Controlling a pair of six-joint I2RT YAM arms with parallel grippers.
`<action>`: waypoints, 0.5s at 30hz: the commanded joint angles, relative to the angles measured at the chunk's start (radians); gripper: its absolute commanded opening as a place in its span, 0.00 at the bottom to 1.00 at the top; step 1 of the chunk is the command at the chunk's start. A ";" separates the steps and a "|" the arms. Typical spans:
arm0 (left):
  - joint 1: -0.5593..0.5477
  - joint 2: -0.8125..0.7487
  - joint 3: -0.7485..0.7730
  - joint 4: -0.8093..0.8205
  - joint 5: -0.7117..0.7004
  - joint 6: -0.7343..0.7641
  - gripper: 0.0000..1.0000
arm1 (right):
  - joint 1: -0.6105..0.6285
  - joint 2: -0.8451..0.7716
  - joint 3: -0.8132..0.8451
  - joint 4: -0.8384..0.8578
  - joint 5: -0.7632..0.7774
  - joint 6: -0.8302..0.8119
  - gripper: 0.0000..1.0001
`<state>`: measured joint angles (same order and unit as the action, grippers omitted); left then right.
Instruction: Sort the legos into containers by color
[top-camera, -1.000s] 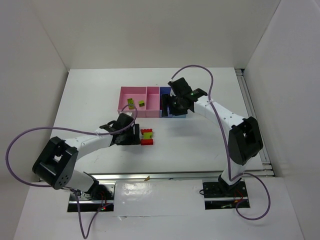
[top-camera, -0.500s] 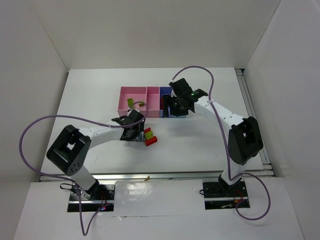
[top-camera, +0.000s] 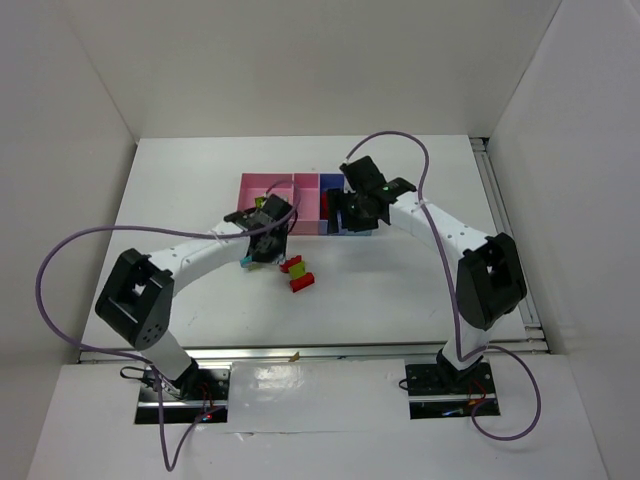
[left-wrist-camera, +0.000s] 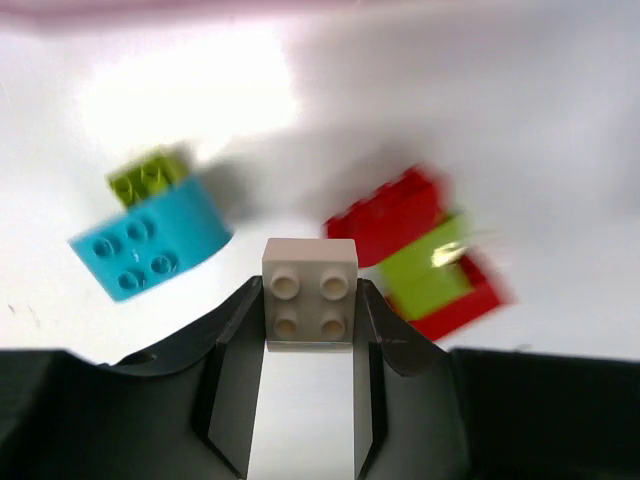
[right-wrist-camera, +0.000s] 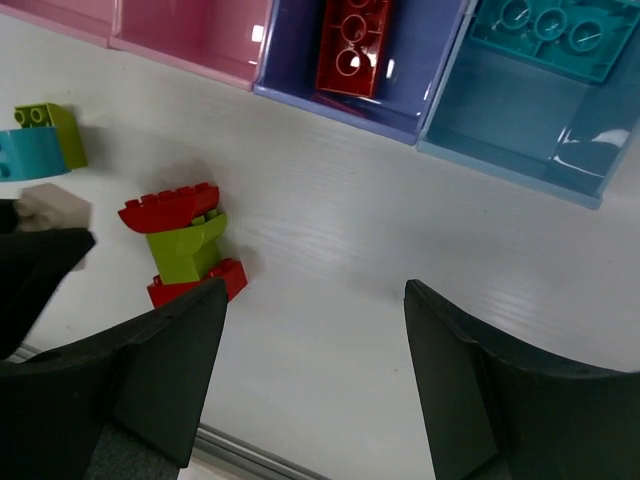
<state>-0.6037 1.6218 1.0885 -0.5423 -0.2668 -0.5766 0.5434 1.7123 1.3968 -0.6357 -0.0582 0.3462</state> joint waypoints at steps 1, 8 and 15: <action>-0.004 0.010 0.218 -0.126 0.026 0.021 0.13 | -0.020 -0.061 -0.011 0.033 0.064 0.002 0.79; 0.028 0.248 0.666 -0.203 0.092 0.034 0.06 | -0.071 -0.161 -0.025 0.025 0.264 0.096 0.79; 0.064 0.516 0.958 -0.222 0.035 0.031 0.06 | -0.118 -0.221 -0.025 0.027 0.325 0.105 0.79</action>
<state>-0.5671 2.0785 1.9850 -0.7055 -0.2127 -0.5507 0.4370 1.5227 1.3682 -0.6262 0.2024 0.4324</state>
